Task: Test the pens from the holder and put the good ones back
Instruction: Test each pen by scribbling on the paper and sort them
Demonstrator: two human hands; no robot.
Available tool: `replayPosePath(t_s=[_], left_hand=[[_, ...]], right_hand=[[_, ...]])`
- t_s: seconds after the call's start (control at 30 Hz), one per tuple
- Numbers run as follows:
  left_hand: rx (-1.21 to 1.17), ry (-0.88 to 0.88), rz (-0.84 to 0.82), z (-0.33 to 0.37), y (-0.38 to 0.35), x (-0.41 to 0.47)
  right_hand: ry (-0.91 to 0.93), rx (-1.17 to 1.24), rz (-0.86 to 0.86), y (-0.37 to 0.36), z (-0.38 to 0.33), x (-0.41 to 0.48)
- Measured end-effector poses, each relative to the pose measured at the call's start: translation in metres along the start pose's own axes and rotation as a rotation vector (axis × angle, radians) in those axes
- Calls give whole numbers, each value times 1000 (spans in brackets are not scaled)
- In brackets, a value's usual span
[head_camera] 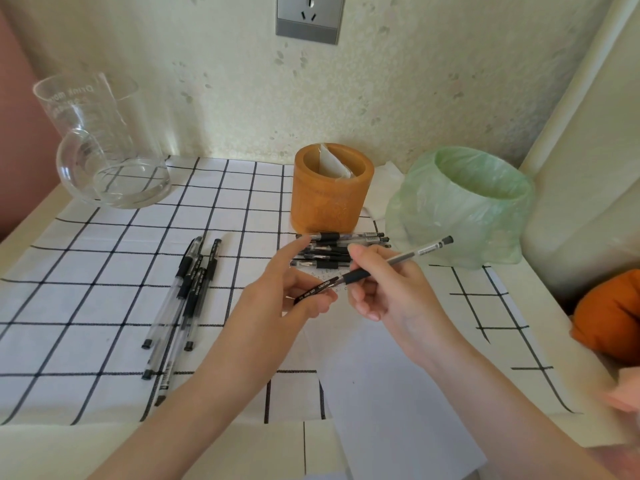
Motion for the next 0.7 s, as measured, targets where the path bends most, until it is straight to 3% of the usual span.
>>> replayPosePath(t_s=[0.2, 0.37, 0.7], left_hand=[[58, -20, 33, -3, 4, -1], [213, -46, 82, -2, 8, -4], [292, -61, 111, -5, 11, -6]], right_hand=[[-30, -61, -122, -12, 6, -2], [-46, 5, -135, -7, 1, -1], [-54, -15, -159, -8, 9, -7]])
Point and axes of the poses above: each hand's wrist, its own x-axis towards the middle knuckle, its own y-axis out of the back of the hand, z = x × y, the point moved 8 cm from there along x, towards the middle knuckle, and after that the axes turned 10 degrees about y, right-handed, at the moved point
